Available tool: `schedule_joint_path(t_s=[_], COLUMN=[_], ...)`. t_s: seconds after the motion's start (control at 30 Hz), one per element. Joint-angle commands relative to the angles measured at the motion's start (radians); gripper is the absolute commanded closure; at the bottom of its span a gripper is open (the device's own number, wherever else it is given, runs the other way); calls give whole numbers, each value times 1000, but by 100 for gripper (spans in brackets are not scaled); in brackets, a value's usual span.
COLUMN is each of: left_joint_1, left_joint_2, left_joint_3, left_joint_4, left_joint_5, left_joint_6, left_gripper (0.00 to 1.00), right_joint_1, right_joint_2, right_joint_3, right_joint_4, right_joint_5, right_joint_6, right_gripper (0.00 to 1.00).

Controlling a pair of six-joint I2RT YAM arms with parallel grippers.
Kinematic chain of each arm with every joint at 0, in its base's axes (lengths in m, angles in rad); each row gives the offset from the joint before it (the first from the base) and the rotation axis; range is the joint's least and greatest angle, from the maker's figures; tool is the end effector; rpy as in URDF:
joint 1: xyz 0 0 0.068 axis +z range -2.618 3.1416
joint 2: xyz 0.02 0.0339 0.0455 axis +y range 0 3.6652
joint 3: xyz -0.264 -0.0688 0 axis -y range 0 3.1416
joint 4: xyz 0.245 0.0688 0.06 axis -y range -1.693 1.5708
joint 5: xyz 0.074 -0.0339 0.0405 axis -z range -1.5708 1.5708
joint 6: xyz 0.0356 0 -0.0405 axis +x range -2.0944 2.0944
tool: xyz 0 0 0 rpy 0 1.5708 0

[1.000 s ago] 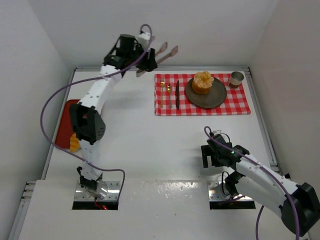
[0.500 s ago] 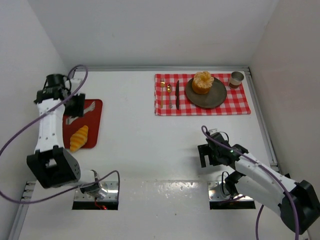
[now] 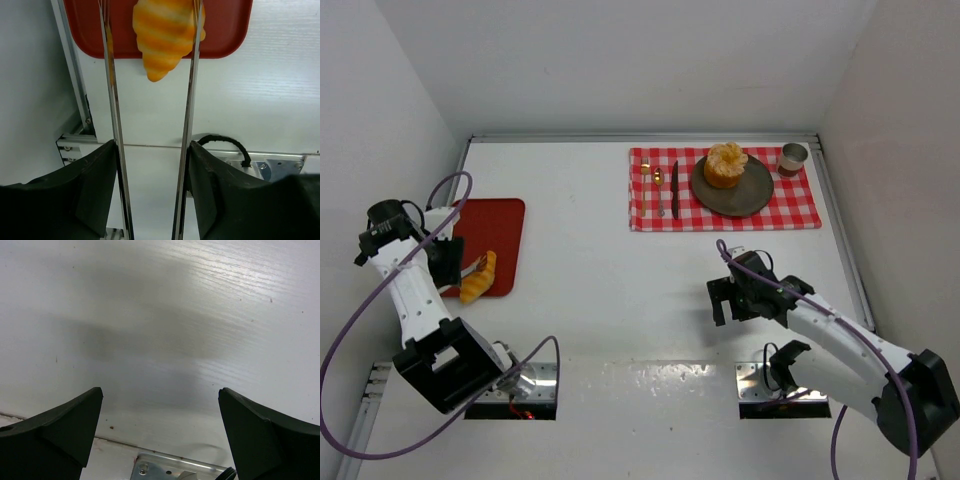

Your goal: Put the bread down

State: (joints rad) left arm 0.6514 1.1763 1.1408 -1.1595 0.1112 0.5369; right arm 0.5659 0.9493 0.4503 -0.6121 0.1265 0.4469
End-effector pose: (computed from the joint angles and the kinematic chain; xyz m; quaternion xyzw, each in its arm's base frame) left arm 0.1659 0.1215 0.3067 -0.0458 0.9799 0.0592 0.1851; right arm 0.1363 0.0813 0.1656 -0.0434 0.9709 0.0565 0.2287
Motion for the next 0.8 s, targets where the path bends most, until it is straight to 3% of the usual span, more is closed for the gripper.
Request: schedule_joint_path(t_s=[0.0, 0.27, 0.63, 0.77], left_joint_1=[57, 177, 177, 177], left_joint_2=[16, 103, 131, 140], left_joint_3=[31, 74, 11, -13], left_joint_4=[-20, -135, -48, -19], left_joint_5=[42, 252, 150, 140], left_joint_6=[92, 225, 184, 175], left_gripper=[39, 39, 39, 58], right_joint_1=[3, 6, 5, 6], right_joint_2=[-50, -78, -75, -57], right_joint_3=[13, 2, 1, 8], right_joint_4=[-6, -21, -25, -9], right_joint_5=[-8, -8, -7, -7], right_joint_6=[21, 36, 38, 30], right_gripper=[2, 3, 3, 3])
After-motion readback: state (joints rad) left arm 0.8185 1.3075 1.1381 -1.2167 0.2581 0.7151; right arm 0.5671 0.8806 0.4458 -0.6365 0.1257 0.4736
